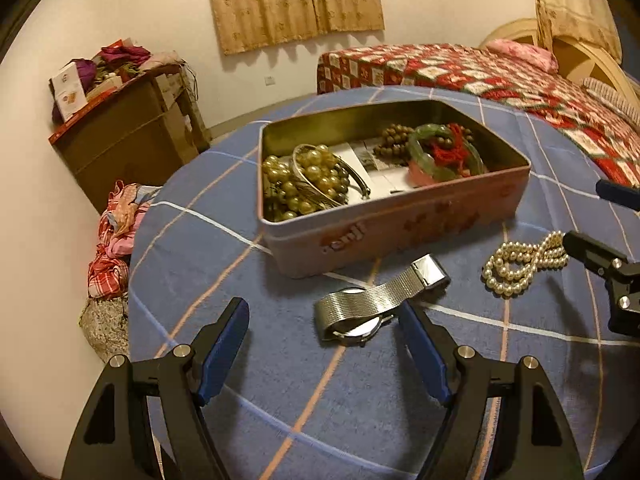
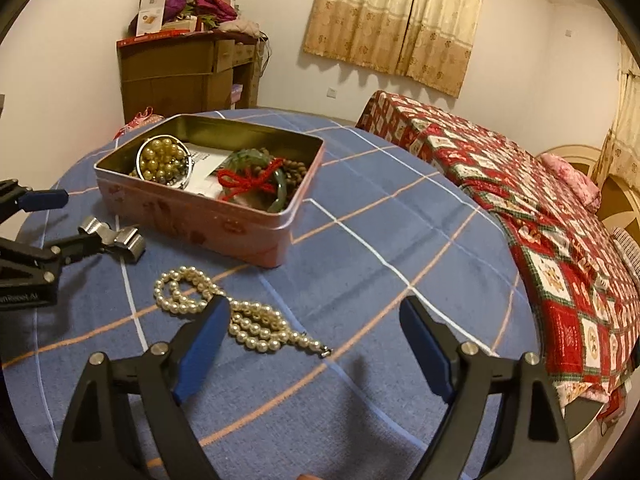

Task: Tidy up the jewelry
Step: 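Grasp the pearl necklace with the right tool while the left picks up the silver mesh watch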

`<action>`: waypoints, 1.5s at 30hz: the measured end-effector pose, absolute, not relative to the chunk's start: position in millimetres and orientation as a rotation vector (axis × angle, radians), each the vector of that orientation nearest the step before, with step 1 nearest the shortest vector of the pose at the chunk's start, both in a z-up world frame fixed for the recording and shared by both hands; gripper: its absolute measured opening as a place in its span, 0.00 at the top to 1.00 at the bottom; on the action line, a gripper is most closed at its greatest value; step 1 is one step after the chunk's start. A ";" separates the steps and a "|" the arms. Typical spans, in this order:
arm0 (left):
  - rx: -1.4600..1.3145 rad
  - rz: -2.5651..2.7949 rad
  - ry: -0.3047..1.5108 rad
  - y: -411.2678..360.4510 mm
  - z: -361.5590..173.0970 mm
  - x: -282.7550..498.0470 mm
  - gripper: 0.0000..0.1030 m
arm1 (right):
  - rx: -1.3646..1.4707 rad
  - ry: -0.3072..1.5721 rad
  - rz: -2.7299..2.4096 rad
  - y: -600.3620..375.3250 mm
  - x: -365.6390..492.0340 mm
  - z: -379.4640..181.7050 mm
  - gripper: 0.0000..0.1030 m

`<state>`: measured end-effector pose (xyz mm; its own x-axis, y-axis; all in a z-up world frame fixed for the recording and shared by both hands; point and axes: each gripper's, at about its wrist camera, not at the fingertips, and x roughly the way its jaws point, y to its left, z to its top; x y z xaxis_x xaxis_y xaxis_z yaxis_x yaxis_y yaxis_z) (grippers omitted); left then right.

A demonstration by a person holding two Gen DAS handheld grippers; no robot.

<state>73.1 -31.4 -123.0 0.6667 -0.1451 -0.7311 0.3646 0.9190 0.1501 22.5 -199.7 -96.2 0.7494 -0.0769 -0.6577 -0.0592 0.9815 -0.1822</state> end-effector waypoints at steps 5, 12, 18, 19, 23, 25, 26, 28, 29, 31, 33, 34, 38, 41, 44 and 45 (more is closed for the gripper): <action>0.314 -0.339 0.817 -35.0 -126.7 80.7 0.25 | -0.209 0.730 -0.011 -197.0 23.7 -98.6 0.14; 0.267 -0.418 0.825 -28.6 -127.3 75.0 0.57 | -0.215 0.751 -0.015 -197.2 25.7 -101.3 0.14; 0.274 -0.428 0.815 -24.1 -126.3 62.7 0.57 | -0.234 0.766 -0.022 -194.3 26.9 -104.2 0.14; 0.273 -0.427 0.814 -22.8 -126.3 61.4 0.57 | -0.237 0.767 -0.023 -193.9 26.7 -104.5 0.14; 0.258 -0.417 0.814 -16.0 -125.5 55.6 0.57 | -0.228 0.766 -0.024 -195.7 25.2 -104.2 0.14; 0.253 -0.405 0.807 -11.4 -124.0 53.0 0.57 | -0.218 0.766 -0.020 -196.7 24.9 -104.1 0.14; 0.249 -0.401 0.804 -9.5 -123.4 52.0 0.57 | -0.216 0.768 -0.017 -196.9 25.1 -103.9 0.14; 0.228 -0.397 0.801 -4.2 -120.4 50.6 0.57 | -0.218 0.775 -0.006 -196.1 26.3 -104.0 0.14; 0.219 -0.392 0.795 -1.1 -118.5 50.3 0.57 | -0.221 0.780 0.005 -195.0 28.0 -104.4 0.14; 0.208 -0.385 0.787 3.3 -115.4 50.3 0.57 | -0.228 0.794 0.030 -193.0 29.9 -105.6 0.14; 0.201 -0.378 0.778 7.4 -112.3 50.4 0.57 | -0.226 0.809 0.051 -193.0 31.6 -107.1 0.15; 0.200 -0.377 0.775 8.0 -111.6 50.4 0.57 | -0.224 0.821 0.068 -192.7 32.8 -108.2 0.15; 0.209 -0.376 0.773 7.1 -112.8 50.8 0.57 | -0.230 0.862 0.114 -190.4 37.8 -113.1 0.24; 0.225 -0.372 0.774 5.4 -116.5 49.9 0.57 | -0.193 0.871 0.165 -191.4 38.3 -113.0 0.47; 0.221 -0.369 0.775 5.7 -118.7 51.0 0.57 | -0.157 0.873 0.220 -188.9 34.7 -113.0 0.73; 0.218 -0.368 0.776 6.7 -118.9 51.7 0.57 | -0.166 0.871 0.228 -186.1 32.7 -112.9 0.78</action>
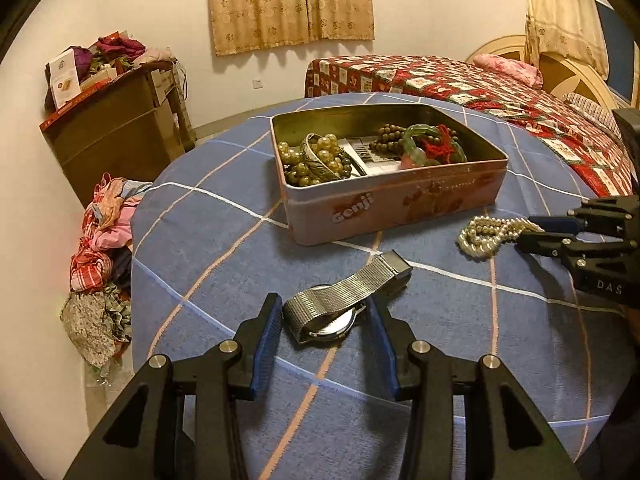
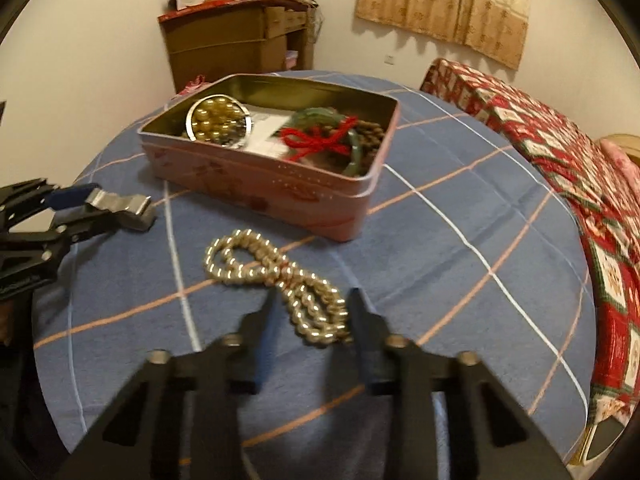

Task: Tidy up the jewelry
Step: 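Grasp the pearl necklace with the right tool while the left picks up the silver mesh watch, then carry the pearl necklace and silver watch over the tin with both tools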

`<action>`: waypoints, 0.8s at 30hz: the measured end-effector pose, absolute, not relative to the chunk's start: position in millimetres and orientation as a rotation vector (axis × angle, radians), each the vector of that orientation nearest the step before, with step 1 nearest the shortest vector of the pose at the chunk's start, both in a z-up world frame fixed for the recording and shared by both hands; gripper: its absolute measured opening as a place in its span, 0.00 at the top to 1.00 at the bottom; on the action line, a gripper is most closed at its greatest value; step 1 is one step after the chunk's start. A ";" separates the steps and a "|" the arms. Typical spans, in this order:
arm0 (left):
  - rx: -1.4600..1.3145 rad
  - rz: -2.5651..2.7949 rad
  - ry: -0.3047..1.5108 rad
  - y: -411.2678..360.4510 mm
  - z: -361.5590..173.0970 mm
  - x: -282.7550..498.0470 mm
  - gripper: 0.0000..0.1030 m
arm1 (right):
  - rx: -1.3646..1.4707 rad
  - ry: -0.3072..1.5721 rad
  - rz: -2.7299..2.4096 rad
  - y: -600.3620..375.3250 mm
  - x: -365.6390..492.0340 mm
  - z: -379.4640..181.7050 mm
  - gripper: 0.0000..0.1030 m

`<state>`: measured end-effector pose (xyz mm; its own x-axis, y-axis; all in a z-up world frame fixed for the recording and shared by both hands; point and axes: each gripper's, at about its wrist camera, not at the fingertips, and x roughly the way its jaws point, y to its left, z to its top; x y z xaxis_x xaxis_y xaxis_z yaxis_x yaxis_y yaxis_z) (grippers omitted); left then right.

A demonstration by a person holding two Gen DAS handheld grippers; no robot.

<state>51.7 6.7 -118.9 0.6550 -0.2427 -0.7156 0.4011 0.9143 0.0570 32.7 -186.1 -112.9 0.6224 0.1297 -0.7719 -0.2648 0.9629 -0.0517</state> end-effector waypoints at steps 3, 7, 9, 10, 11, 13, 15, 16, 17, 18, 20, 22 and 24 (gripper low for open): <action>0.213 -0.364 0.774 6.9 -118.5 52.3 0.57 | -0.190 0.857 0.223 -179.9 26.0 -113.0 0.83; 0.215 -0.371 0.768 5.5 -116.6 50.4 0.57 | -0.162 0.825 0.210 -182.2 15.2 -109.6 0.92; 0.218 -0.375 0.763 4.1 -114.8 48.4 0.57 | -0.161 0.817 0.203 -182.3 12.6 -108.6 0.92; 0.218 -0.375 0.757 3.6 -113.3 47.5 0.57 | -0.160 0.809 0.196 -182.9 10.7 -107.9 0.92; 0.217 -0.376 0.753 3.4 -112.2 46.8 0.57 | -0.159 0.801 0.189 -183.3 9.4 -106.8 0.92; 0.218 -0.382 0.744 2.4 -108.3 44.7 0.57 | -0.151 0.783 0.179 -184.4 5.6 -104.5 0.92; 0.221 -0.383 0.733 0.5 -104.2 42.8 0.57 | -0.144 0.766 0.171 -185.6 4.7 -101.9 0.92; 0.222 -0.386 0.728 -0.3 -101.6 41.6 0.57 | -0.143 0.757 0.166 -185.2 2.8 -100.1 0.92; 0.220 -0.389 0.722 -1.0 -98.9 40.5 0.57 | -0.142 0.751 0.164 -186.6 3.1 -98.7 0.92; 0.218 -0.392 0.718 -1.1 -96.9 39.0 0.57 | -0.140 0.742 0.161 -186.6 1.9 -96.6 0.92; 0.224 -0.392 0.706 -2.5 -92.4 37.0 0.57 | -0.137 0.726 0.155 -186.7 0.5 -92.2 0.92; 0.234 -0.385 0.695 -3.2 -89.5 36.0 0.57 | -0.135 0.709 0.147 -186.2 -1.2 -87.2 0.92; 0.238 -0.377 0.687 -3.1 -86.7 35.4 0.57 | -0.136 0.700 0.140 -186.8 -1.9 -83.9 0.92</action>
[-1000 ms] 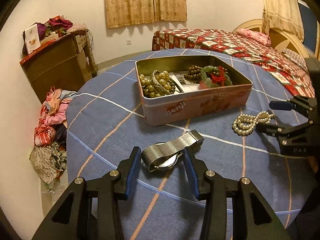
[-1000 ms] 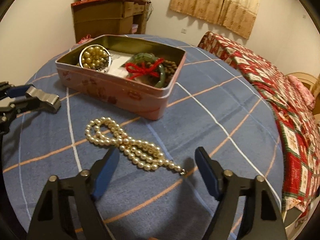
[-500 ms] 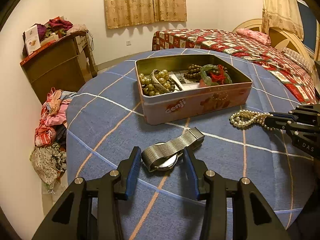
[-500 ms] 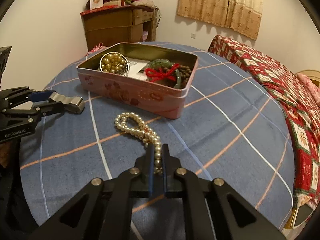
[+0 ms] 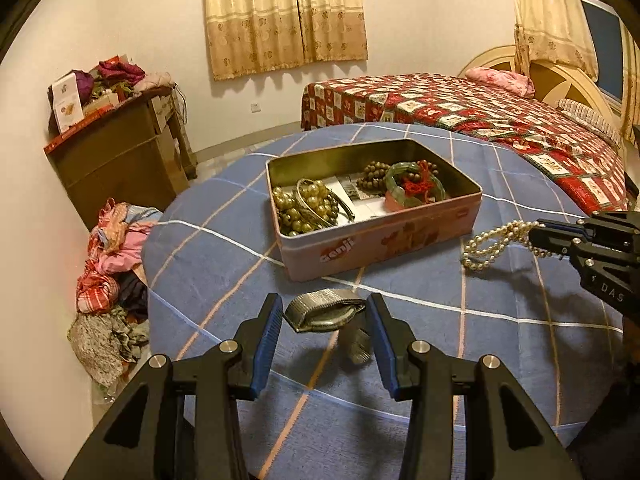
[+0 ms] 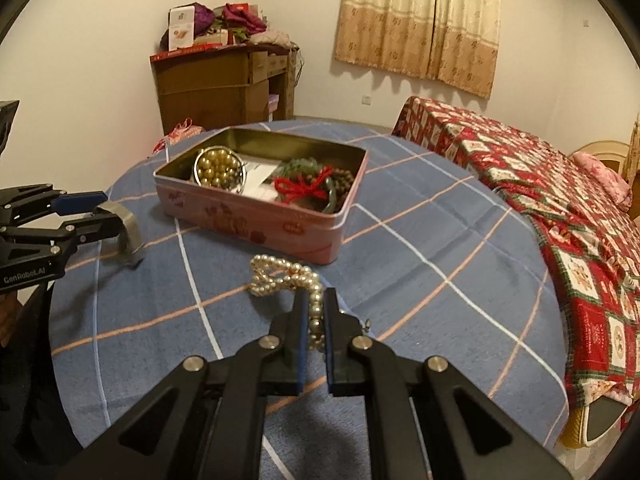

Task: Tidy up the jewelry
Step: 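Carry the pearl necklace and silver watch over the tin with both tools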

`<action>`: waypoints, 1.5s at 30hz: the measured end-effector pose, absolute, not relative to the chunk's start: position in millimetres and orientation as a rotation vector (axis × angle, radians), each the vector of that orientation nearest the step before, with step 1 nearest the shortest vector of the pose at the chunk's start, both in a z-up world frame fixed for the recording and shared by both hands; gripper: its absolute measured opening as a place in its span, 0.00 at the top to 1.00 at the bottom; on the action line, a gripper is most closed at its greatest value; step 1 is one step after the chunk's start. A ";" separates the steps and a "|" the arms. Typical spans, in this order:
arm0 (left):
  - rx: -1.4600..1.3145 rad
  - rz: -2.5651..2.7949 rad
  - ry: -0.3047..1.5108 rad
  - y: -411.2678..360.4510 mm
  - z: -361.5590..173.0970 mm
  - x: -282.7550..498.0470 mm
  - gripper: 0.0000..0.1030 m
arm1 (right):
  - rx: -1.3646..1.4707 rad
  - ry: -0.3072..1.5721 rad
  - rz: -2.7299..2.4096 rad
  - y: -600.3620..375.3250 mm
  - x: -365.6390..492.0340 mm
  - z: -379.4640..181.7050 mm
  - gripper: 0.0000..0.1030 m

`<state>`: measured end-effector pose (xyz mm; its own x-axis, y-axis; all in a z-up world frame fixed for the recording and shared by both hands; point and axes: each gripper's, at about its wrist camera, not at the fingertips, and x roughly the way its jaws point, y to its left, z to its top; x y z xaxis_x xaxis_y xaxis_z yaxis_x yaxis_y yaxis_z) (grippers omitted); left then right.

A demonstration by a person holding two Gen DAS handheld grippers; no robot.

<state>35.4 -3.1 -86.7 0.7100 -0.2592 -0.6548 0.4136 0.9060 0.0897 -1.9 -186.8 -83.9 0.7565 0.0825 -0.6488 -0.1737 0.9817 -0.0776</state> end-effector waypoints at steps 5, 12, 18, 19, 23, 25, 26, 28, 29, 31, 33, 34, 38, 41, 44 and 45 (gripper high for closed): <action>0.227 -0.364 0.665 0.3 -78.3 33.8 0.57 | -0.133 0.674 0.119 -188.7 -3.0 -77.5 0.92; 0.218 -0.360 0.630 0.5 -67.1 28.5 0.57 | -0.126 0.637 0.111 -189.9 -7.1 -67.0 0.92; 0.216 -0.340 0.592 2.5 -56.9 26.1 0.57 | -0.121 0.603 0.098 -190.5 -10.9 -59.1 0.92; 0.215 -0.338 0.588 2.9 -55.7 26.0 0.57 | -0.118 0.597 0.095 -191.0 -10.9 -57.6 0.92; 0.219 -0.323 0.563 3.3 -48.1 25.8 0.57 | -0.116 0.584 0.087 -191.6 -11.7 -53.7 0.92; 0.216 -0.317 0.553 3.7 -44.6 25.9 0.57 | -0.113 0.576 0.081 -192.2 -12.0 -51.4 0.92; 0.216 -0.314 0.548 3.7 -43.1 26.0 0.57 | -0.114 0.572 0.077 -192.2 -12.3 -50.4 0.92; 0.214 -0.309 0.539 3.5 -40.0 26.9 0.57 | -0.113 0.565 0.075 -192.3 -12.7 -48.6 0.92; 0.214 -0.307 0.536 3.3 -38.7 27.2 0.57 | -0.113 0.563 0.074 -192.6 -12.8 -48.1 0.92; 0.214 -0.302 0.527 2.6 -35.5 27.5 0.57 | -0.112 0.557 0.071 -192.9 -13.0 -46.5 0.92; 0.213 -0.298 0.518 2.1 -32.8 27.3 0.57 | -0.112 0.551 0.068 -192.8 -13.9 -44.7 0.92; 0.212 -0.295 0.513 1.9 -31.3 27.2 0.57 | -0.111 0.547 0.066 -192.6 -14.2 -43.7 0.92; 0.207 -0.289 0.496 2.2 -26.4 27.2 0.57 | -0.114 0.530 0.056 -192.1 -15.2 -39.7 0.92; 0.201 -0.284 0.476 1.9 -22.3 26.7 0.57 | -0.113 0.520 0.051 -192.2 -14.5 -36.4 0.92; 0.199 -0.280 0.462 1.5 -18.2 27.7 0.57 | -0.112 0.507 0.046 -192.4 -14.1 -33.2 0.92; 0.197 -0.279 0.456 1.4 -16.4 27.9 0.57 | -0.111 0.503 0.045 -192.0 -14.5 -32.3 0.92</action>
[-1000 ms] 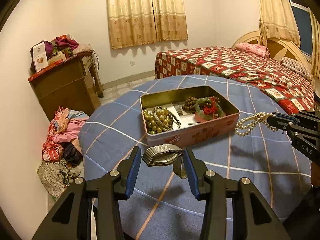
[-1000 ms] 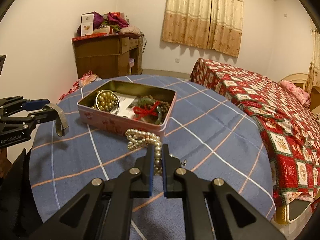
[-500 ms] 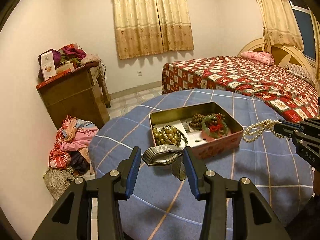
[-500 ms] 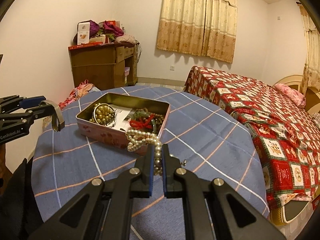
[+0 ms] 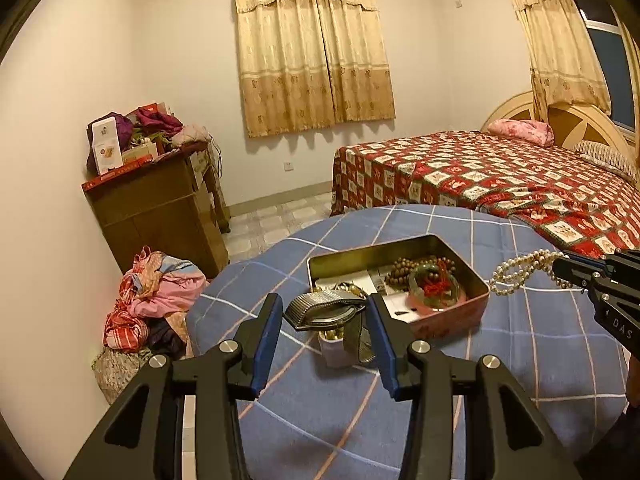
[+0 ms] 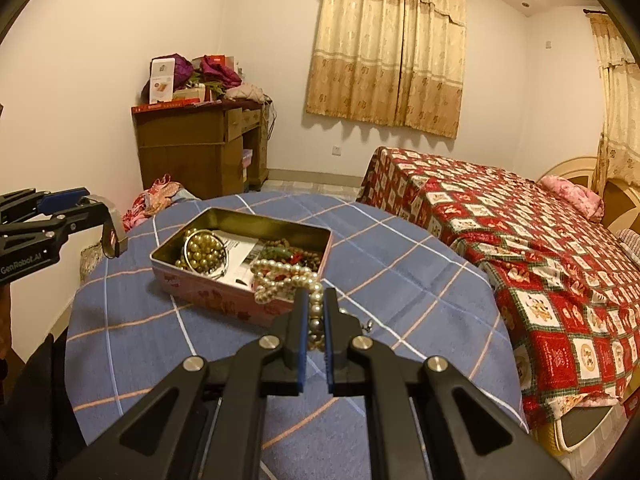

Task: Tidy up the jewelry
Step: 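Carry the pearl necklace and silver watch over the tin with both tools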

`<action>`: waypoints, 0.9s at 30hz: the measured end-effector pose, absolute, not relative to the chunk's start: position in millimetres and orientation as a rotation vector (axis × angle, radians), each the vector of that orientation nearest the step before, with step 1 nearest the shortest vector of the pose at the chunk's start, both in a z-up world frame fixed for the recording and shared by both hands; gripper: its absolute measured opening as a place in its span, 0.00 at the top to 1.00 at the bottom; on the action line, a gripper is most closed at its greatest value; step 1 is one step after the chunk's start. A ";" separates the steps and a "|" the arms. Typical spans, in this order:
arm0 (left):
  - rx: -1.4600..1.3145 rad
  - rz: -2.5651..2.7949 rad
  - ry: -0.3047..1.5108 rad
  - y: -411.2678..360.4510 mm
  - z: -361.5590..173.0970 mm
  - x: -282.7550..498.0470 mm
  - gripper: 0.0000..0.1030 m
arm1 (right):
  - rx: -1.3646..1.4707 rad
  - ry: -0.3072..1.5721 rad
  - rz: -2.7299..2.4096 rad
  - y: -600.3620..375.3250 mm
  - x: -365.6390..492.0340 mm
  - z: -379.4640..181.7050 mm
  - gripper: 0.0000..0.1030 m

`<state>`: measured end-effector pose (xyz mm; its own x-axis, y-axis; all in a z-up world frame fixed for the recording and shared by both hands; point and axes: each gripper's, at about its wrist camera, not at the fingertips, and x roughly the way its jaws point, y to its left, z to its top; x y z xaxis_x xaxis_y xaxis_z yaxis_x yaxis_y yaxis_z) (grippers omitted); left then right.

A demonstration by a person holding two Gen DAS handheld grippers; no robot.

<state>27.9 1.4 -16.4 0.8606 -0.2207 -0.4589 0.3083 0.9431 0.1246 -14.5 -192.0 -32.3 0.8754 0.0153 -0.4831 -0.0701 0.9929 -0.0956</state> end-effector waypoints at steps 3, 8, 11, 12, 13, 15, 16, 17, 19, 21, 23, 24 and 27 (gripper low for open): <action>0.196 -0.277 0.441 0.7 -12.1 28.3 0.57 | -0.108 0.491 0.041 -192.8 -13.7 -28.6 0.92; 0.193 -0.269 0.418 -1.3 -6.1 30.4 0.57 | -0.104 0.472 0.035 -192.9 -10.8 -23.0 0.92; 0.192 -0.265 0.405 -1.7 -3.3 31.1 0.57 | -0.103 0.461 0.031 -193.4 -9.0 -19.7 0.92; 0.192 -0.265 0.402 -2.3 -2.7 31.7 0.57 | -0.102 0.458 0.030 -193.7 -8.2 -18.7 0.92; 0.195 -0.266 0.400 -3.2 -2.1 32.6 0.57 | -0.101 0.456 0.030 -193.5 -7.4 -17.5 0.92; 0.197 -0.267 0.396 -4.8 -0.6 34.8 0.57 | -0.104 0.451 0.029 -192.9 -5.5 -15.5 0.92; 0.200 -0.270 0.396 -6.0 -0.3 36.4 0.57 | -0.104 0.449 0.029 -192.8 -3.9 -14.4 0.92; 0.201 -0.272 0.391 -7.0 0.4 37.7 0.57 | -0.104 0.446 0.028 -192.7 -2.7 -13.5 0.92; 0.205 -0.273 0.386 -8.9 2.0 40.4 0.57 | -0.105 0.442 0.027 -192.4 1.0 -11.5 0.92; 0.206 -0.270 0.380 -10.3 4.1 42.6 0.57 | -0.104 0.438 0.026 -192.4 3.0 -10.5 0.92; 0.210 -0.269 0.375 -11.0 6.9 46.1 0.57 | -0.106 0.434 0.026 -191.6 6.3 -8.6 0.92; 0.212 -0.269 0.370 -12.2 8.8 48.4 0.57 | -0.107 0.432 0.026 -191.1 7.5 -7.6 0.92; 0.214 -0.265 0.363 -14.8 11.9 52.8 0.57 | -0.106 0.424 0.024 -191.0 11.4 -4.4 0.92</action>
<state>52.8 -14.8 11.9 0.9011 -0.2164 -0.3757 0.2926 0.9430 0.1584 11.4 -191.0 -4.4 0.9112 0.0012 -0.4119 -0.0456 0.9941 -0.0981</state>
